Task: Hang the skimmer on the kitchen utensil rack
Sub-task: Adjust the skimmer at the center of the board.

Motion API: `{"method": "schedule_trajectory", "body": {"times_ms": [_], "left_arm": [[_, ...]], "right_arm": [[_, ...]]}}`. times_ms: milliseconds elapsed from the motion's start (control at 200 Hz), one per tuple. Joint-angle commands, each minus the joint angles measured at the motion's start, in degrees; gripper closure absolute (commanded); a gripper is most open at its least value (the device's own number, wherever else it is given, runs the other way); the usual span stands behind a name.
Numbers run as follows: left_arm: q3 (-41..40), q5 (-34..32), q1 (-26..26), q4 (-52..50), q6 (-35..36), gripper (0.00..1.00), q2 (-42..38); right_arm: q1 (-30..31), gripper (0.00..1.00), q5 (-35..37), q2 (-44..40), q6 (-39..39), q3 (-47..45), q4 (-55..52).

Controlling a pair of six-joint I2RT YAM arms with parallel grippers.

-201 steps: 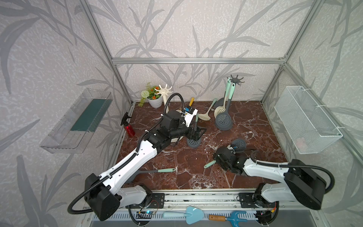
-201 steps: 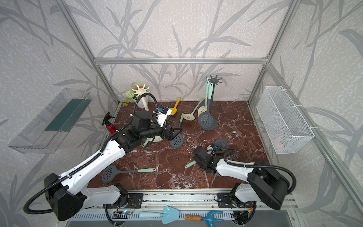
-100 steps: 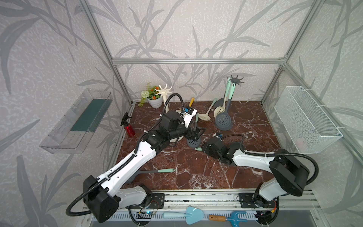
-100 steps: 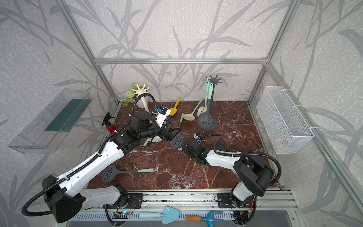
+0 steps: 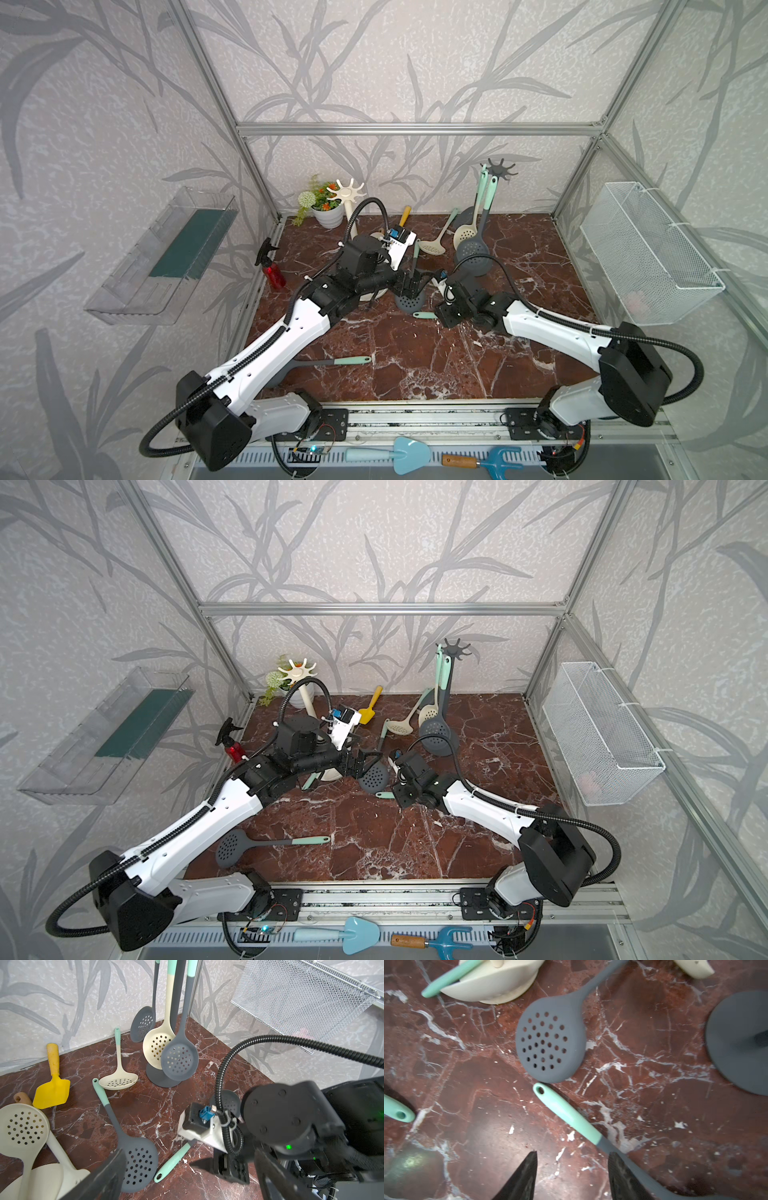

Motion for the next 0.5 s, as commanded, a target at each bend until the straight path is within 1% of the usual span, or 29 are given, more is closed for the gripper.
{"method": "schedule_trajectory", "body": {"times_ms": [0, 90, 275, 370, 495], "left_arm": [[0.2, -1.7, -0.2, -0.4, 1.7, 0.06, -0.4], [0.3, -2.8, -0.2, -0.5, 1.4, 0.06, -0.4], [0.8, -7.7, -0.1, -1.2, 0.1, 0.06, 0.2], [1.2, -10.2, -0.1, -1.9, -0.4, 0.06, 0.6], [2.0, -11.2, -0.2, -3.0, -0.8, 0.07, 1.5]], "right_arm": [[-3.8, 0.44, -3.0, -2.0, -10.3, -1.2, -2.4], [-5.5, 0.44, -4.7, -2.0, -13.7, -1.5, -3.3], [-6.3, 0.44, -7.4, -0.8, -21.6, -1.8, -4.4], [-6.5, 0.44, -8.5, 0.6, -23.5, -1.4, -5.1], [-6.6, 0.44, -7.1, 4.1, -24.3, 0.8, -7.7]]}}
